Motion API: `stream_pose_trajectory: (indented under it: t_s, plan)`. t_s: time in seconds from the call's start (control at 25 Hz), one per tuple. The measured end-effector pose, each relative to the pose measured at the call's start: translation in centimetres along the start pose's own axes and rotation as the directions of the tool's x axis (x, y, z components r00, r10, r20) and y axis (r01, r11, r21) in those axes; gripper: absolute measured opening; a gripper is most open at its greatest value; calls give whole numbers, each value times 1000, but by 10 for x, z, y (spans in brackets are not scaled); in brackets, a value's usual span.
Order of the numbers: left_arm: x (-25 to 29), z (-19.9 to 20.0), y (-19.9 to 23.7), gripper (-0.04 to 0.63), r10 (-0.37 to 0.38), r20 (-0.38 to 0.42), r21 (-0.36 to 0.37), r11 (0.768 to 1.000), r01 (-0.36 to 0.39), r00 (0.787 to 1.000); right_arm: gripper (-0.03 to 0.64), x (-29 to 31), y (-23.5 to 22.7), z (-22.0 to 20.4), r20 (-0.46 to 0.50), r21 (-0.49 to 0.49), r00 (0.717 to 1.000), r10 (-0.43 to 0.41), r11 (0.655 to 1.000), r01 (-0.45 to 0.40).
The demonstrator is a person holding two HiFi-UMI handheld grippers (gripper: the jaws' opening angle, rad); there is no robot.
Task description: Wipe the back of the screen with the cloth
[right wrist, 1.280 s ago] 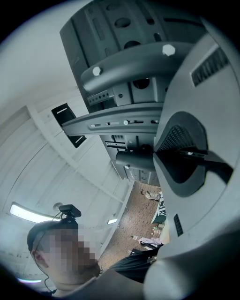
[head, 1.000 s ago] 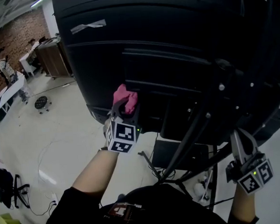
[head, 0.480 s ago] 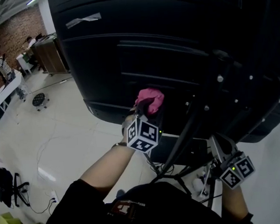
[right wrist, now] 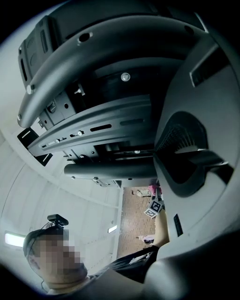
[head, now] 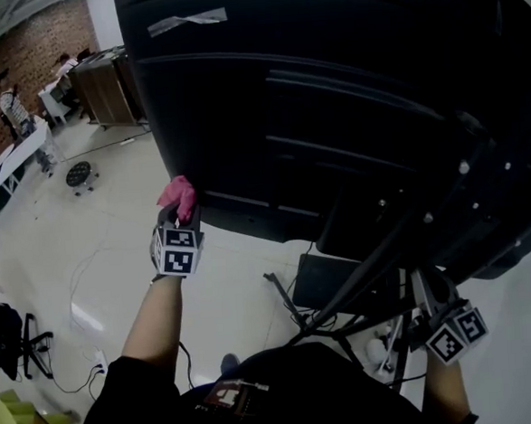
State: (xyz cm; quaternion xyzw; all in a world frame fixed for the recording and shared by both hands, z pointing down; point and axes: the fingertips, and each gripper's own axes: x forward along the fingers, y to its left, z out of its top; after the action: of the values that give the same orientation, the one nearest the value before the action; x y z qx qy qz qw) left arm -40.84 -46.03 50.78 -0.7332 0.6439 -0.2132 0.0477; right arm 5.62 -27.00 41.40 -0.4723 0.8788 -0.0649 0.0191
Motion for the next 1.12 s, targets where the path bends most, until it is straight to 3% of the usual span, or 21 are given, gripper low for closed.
stream_pose_trajectory:
  t_s: [0.24, 0.48, 0.64, 0.84, 1.0, 1.12]
  plan:
    - [12, 27, -71, 97, -141, 39, 39, 989, 139, 989, 3, -8, 0, -1, -4, -3, 1000, -20, 1000, 20]
    - [-3, 58, -178, 97, -306, 55, 129, 946, 297, 950, 3, -19, -11, -3, 7, 14, 999, -36, 999, 36]
    - [-9, 73, -227, 97, -387, 69, 160, 914, 372, 920, 3, -28, -18, -5, 22, 29, 998, -51, 998, 50]
    - [-16, 85, -279, 97, -507, 69, 187, 852, 488, 859, 3, -32, -24, -4, 44, 43, 997, -60, 997, 58]
    - [-50, 87, -270, 97, -578, 141, 74, 816, 573, 804, 3, -42, -30, 0, 66, 47, 995, -68, 997, 65]
    - [-93, 74, -245, 97, -639, 215, -22, 753, 658, 739, 3, -47, -34, -1, 71, 41, 995, -64, 997, 61]
